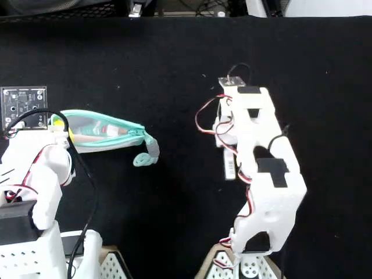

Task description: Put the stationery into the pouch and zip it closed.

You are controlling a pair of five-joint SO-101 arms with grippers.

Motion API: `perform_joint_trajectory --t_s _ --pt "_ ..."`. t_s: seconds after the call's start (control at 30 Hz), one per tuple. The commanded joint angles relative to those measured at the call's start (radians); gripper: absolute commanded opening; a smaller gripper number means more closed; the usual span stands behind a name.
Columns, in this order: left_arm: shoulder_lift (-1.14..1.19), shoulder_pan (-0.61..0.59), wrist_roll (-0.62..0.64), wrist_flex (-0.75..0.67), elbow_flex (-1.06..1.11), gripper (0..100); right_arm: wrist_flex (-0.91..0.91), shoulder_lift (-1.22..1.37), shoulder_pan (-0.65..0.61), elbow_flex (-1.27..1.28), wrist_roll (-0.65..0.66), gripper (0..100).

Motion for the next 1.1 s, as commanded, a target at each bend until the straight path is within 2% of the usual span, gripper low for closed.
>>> perform_joint_trajectory --t_s 0.0,0.23,0.4,0.5,0.67,0.9,1.07 --pt "0.029 0.018 -0.009 -0.023 0.14 3 -0.054 -0.186 -0.015 0.104 0.003 1.2" --pt "0.029 0.019 -0.011 -0.029 0.148 3 -0.186 -0.828 -0.114 0.447 0.003 1.2" --pt "0.029 0.019 -0.011 -0.029 0.148 3 -0.196 -1.326 -0.321 0.489 -0.006 1.2" --pt "0.029 0.019 -0.011 -0.028 0.148 3 -0.259 -1.537 -0.454 0.469 0.0 1.2" --pt "0.029 0.019 -0.009 -0.028 0.148 3 -0.445 -1.613 -0.582 0.501 0.002 1.3" --pt "0.029 0.019 -0.009 -0.028 0.148 3 -0.568 -1.547 -0.756 0.437 -0.002 1.3" --pt "0.029 0.019 -0.009 -0.028 0.148 3 -0.723 -1.448 -0.784 0.44 -0.005 1.3"
